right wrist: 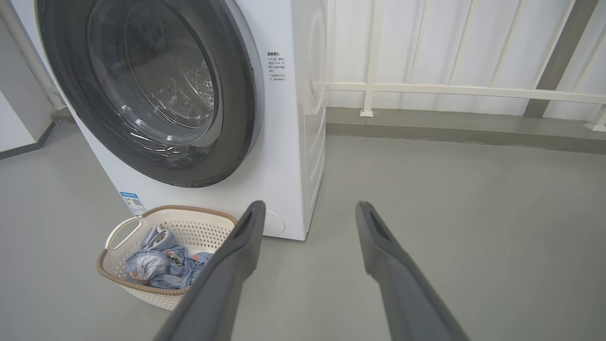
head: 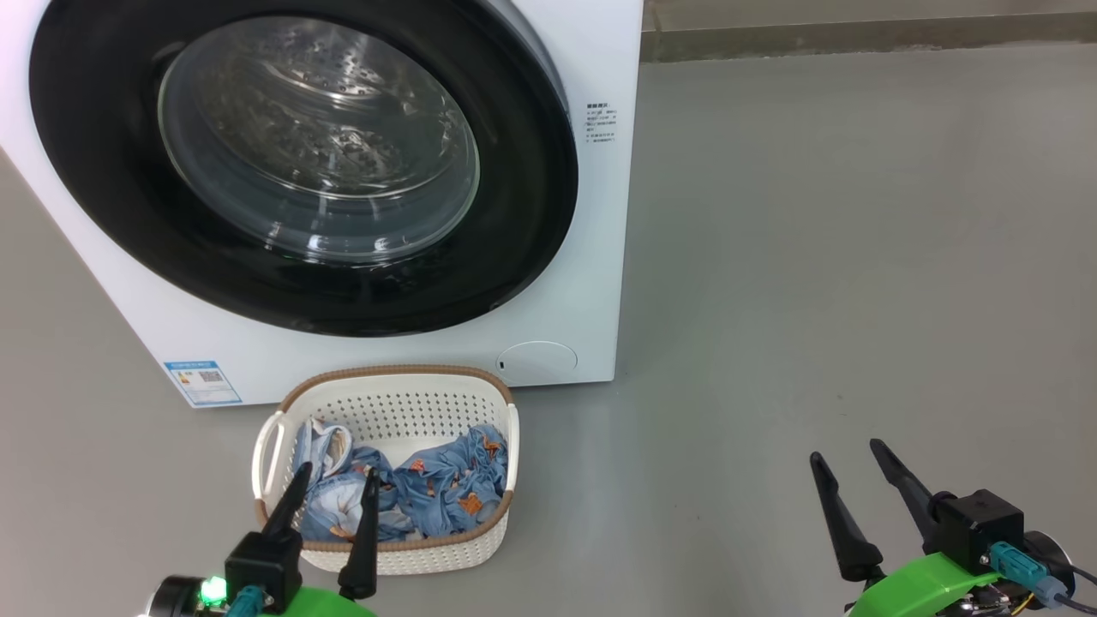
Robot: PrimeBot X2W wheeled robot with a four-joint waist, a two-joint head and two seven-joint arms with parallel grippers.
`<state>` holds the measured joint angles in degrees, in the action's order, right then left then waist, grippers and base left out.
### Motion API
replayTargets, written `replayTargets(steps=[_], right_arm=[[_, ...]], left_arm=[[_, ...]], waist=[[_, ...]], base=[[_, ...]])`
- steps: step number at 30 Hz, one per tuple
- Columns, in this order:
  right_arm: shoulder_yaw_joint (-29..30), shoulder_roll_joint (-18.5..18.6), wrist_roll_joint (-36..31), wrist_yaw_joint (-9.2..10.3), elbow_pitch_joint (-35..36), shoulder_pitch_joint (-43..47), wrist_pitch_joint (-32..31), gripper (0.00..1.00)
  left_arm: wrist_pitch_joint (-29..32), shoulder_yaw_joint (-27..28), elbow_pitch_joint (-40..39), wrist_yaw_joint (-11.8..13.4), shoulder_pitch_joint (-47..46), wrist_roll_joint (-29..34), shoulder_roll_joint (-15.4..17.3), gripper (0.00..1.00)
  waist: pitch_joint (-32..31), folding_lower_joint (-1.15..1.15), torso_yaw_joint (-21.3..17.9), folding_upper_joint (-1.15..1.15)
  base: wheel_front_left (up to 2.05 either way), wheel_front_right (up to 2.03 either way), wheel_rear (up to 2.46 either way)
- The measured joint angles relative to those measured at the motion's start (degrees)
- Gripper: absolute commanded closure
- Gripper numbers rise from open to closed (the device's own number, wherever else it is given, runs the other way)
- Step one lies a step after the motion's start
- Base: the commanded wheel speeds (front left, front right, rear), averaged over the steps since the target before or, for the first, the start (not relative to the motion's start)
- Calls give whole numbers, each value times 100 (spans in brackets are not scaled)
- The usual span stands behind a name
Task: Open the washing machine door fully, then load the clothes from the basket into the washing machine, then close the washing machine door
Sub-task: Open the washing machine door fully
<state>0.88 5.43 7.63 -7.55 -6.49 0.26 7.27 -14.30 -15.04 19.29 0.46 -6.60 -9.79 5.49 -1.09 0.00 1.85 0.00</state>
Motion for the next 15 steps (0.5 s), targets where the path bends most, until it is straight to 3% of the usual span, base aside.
replayTargets(steps=[1, 15], right_arm=[[-1, 0, 1, 0, 0, 0, 8, 100], [-100, 46, 124, 0, 29, -2, 2, 100]], left_arm=[[0, -2, 0, 7, 0, 0, 0, 0], [0, -18, 0, 37, 0, 0, -1, 0]], waist=[[1, 0, 1, 0], [34, 0, 22, 0]], base=[[0, 0, 0], [0, 0, 0]])
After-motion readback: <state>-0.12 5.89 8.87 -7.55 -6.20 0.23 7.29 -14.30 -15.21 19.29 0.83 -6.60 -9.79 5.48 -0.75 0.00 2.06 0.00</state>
